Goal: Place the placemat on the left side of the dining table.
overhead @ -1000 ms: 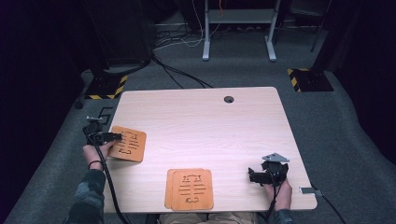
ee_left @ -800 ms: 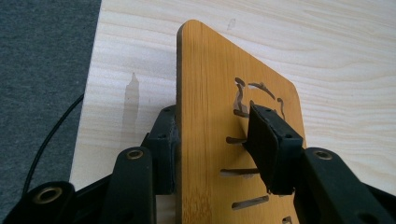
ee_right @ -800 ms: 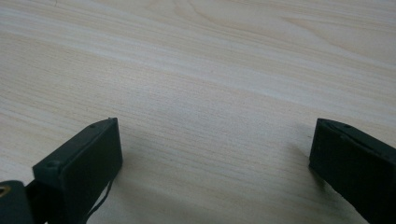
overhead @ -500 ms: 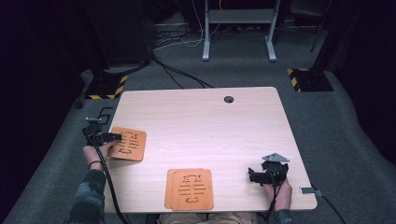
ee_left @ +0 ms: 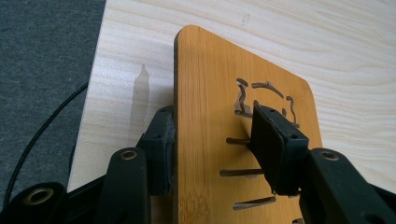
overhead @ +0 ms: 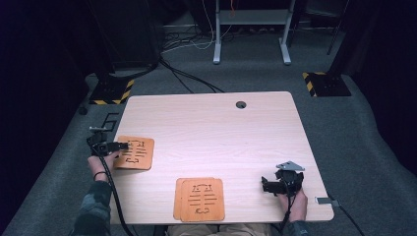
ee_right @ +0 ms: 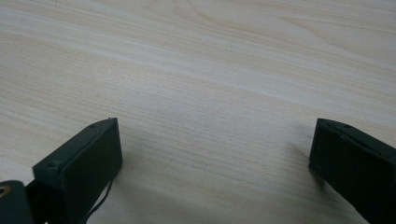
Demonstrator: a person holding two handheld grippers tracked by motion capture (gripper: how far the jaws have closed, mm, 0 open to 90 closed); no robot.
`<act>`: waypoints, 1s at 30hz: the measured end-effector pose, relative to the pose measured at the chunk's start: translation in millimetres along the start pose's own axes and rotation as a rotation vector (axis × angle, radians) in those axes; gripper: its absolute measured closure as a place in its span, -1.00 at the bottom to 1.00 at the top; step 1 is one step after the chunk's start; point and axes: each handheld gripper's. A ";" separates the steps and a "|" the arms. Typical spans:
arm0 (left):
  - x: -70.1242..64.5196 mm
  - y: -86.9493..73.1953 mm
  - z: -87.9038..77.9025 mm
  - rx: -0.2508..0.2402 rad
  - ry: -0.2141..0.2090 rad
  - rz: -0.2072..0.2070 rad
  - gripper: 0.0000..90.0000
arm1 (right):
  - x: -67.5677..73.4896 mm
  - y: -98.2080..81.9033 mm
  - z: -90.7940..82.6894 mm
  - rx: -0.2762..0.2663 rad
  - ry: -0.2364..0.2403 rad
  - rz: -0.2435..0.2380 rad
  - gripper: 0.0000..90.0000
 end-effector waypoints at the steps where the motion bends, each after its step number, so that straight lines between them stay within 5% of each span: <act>1: -0.1 0.0 0.6 0.000 0.002 -0.004 0.14 | -0.1 0.0 0.1 -0.002 0.000 -0.002 -0.96; 12: 1.4 -1.4 9.5 -0.003 0.045 -0.003 0.06 | -0.2 0.0 0.2 -0.003 -0.001 -0.002 -0.96; 17: 0.0 -1.6 12.0 0.000 0.088 0.028 0.07 | -0.2 0.0 0.2 -0.003 -0.001 -0.002 -0.96; 23: -6.2 -1.7 9.0 -0.026 0.137 0.039 -0.24 | -0.3 -0.1 0.2 -0.003 -0.002 -0.003 -0.96; 30: -21.2 -8.1 -7.1 -0.053 0.159 0.168 -0.62 | -0.3 0.0 0.1 -0.003 -0.003 -0.001 -0.96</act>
Point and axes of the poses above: each handheld gripper's, and its own axes: z roughly forward along the jaws, y roughly out of its top, x roughly to its left, and after that the axes turned 15 degrees about -z, right-handed
